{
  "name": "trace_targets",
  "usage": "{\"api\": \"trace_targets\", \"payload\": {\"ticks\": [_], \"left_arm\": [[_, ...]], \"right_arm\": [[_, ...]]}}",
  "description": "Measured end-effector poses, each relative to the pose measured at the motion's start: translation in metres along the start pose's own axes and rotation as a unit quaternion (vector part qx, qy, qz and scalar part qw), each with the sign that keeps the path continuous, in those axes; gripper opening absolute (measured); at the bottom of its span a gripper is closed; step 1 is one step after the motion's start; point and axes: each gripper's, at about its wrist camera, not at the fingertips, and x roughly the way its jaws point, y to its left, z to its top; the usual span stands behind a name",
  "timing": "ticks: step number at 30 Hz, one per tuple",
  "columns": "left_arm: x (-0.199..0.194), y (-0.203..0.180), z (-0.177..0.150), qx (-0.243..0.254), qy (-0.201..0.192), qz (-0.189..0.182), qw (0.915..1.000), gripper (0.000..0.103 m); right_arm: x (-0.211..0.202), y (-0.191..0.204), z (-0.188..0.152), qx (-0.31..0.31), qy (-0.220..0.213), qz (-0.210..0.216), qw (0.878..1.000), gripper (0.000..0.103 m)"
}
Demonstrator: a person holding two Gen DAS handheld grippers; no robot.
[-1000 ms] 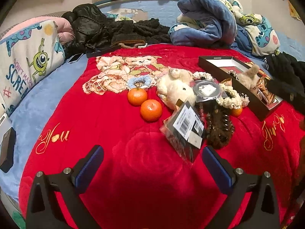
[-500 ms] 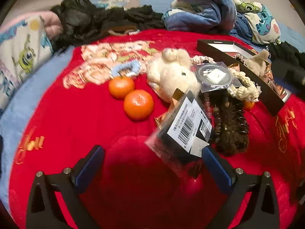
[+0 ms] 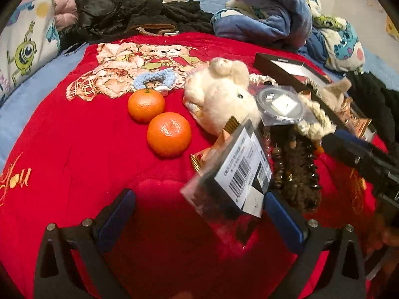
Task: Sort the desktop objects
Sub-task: 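Grasp the clear barcode package with the left tool while the right tool grasps a mandarin orange, then lift the package with the left tool while the right tool carries the orange toward the black box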
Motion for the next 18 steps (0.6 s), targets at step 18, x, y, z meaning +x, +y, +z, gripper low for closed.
{"api": "trace_targets", "payload": {"ticks": [18], "left_arm": [[-0.007,0.008,-0.007,-0.012,-0.017,-0.010,0.9997,0.077]], "right_arm": [[0.007,0.001,-0.002,0.011,0.010,-0.006,1.000,0.050]]}}
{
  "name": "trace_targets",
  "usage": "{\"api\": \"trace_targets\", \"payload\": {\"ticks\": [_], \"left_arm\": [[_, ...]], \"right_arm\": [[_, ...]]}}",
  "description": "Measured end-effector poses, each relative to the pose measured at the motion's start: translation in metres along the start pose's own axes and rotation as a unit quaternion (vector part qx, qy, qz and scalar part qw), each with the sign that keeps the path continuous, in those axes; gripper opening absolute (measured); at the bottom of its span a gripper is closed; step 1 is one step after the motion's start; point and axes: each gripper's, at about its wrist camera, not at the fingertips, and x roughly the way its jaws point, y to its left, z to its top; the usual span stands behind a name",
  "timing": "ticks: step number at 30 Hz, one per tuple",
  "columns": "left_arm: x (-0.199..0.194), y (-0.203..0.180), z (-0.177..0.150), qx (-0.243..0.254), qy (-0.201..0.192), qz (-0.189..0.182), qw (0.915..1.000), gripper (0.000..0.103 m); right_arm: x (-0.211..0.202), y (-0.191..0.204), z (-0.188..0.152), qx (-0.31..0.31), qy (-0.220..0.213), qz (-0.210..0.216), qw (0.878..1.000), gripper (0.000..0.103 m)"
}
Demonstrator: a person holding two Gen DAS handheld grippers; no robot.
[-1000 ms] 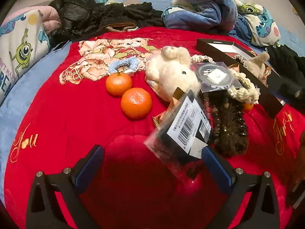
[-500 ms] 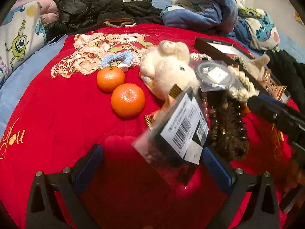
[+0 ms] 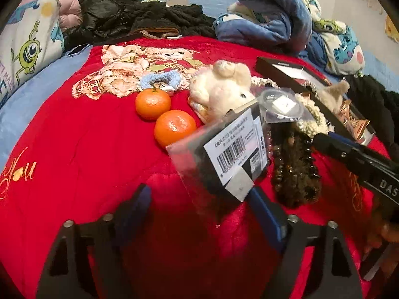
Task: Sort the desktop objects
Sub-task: 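Lift the package with the left tool while the right tool carries the orange toward the black box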
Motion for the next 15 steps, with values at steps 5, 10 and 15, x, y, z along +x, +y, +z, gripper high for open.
{"api": "trace_targets", "payload": {"ticks": [5,10,15], "left_arm": [[-0.007,0.000,-0.006,0.005,-0.004,-0.023,0.9997,0.048],[-0.016,-0.002,-0.013,0.007,-0.013,-0.028,0.9995,0.029],[-0.020,0.000,-0.015,0.005,-0.025,-0.040,0.9989,0.021]], "right_arm": [[0.003,-0.007,0.001,0.014,0.007,-0.023,1.000,0.046],[0.015,-0.001,0.000,-0.010,0.029,-0.055,0.998,0.047],[0.019,-0.005,0.000,-0.004,0.038,-0.050,0.998,0.046]]}}
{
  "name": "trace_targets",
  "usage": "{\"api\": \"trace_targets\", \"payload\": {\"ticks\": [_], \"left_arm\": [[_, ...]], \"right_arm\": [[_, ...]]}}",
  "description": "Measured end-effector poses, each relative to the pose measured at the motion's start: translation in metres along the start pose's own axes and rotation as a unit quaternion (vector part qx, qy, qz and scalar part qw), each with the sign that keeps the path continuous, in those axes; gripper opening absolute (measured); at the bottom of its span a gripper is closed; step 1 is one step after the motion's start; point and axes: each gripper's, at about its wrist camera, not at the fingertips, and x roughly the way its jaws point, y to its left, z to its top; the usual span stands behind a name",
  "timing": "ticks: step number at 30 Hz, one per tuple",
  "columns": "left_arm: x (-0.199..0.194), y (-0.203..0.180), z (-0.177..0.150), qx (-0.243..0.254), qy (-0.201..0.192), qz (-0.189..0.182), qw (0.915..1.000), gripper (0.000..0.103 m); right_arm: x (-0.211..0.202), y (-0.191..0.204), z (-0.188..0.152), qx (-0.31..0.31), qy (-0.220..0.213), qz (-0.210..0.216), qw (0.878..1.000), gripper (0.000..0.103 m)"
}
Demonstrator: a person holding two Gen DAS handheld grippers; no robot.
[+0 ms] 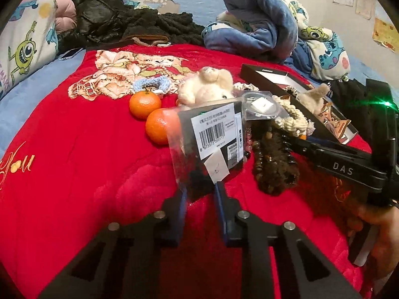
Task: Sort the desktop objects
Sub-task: 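Lift the package with the left tool while the right tool carries the orange toward the black box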
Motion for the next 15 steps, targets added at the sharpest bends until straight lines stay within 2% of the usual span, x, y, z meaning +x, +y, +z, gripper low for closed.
{"api": "trace_targets", "payload": {"ticks": [2,6,15], "left_arm": [[0.000,0.000,0.000,-0.002,-0.003,-0.006,1.0000,0.019],[0.000,0.001,0.000,-0.002,-0.005,-0.014,0.9999,0.013],[-0.013,-0.008,-0.003,0.021,-0.031,-0.029,0.9989,0.007]], "right_arm": [[0.003,-0.001,-0.001,-0.001,0.006,-0.008,1.000,0.045],[0.008,-0.007,-0.003,0.017,0.016,-0.014,1.000,0.033],[-0.006,-0.008,-0.003,0.035,-0.002,-0.005,0.999,0.031]]}}
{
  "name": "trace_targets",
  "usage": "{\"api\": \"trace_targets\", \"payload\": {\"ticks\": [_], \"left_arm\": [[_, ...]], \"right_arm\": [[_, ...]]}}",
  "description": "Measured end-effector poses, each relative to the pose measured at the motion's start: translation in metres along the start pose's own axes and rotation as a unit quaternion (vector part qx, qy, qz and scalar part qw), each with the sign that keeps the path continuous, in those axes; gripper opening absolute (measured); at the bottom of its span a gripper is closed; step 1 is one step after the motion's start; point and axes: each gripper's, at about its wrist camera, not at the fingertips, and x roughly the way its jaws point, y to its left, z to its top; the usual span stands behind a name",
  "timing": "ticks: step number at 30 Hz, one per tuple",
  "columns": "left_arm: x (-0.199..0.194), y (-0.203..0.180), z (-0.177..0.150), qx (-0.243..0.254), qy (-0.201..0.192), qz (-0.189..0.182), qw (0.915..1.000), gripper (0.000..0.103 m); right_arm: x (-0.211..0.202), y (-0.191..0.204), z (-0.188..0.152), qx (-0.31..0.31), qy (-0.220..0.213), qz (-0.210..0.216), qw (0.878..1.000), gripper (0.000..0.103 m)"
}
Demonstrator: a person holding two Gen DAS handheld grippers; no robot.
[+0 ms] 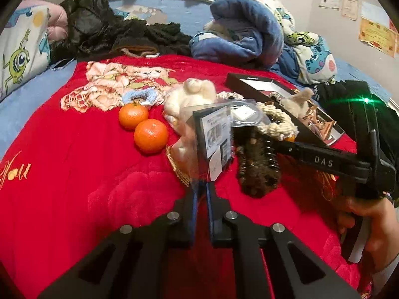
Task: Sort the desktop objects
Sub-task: 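Lift the package with the left tool while the right tool carries the orange toward the black box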
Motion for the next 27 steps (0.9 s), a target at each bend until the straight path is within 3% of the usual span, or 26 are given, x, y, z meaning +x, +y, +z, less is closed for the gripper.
{"api": "trace_targets", "payload": {"ticks": [27], "left_arm": [[-0.060,0.004,0.000,0.005,-0.049,0.004,0.9988,0.004]], "right_arm": [[-0.039,0.012,-0.004,0.004,-0.036,-0.006,0.999,0.032]]}}
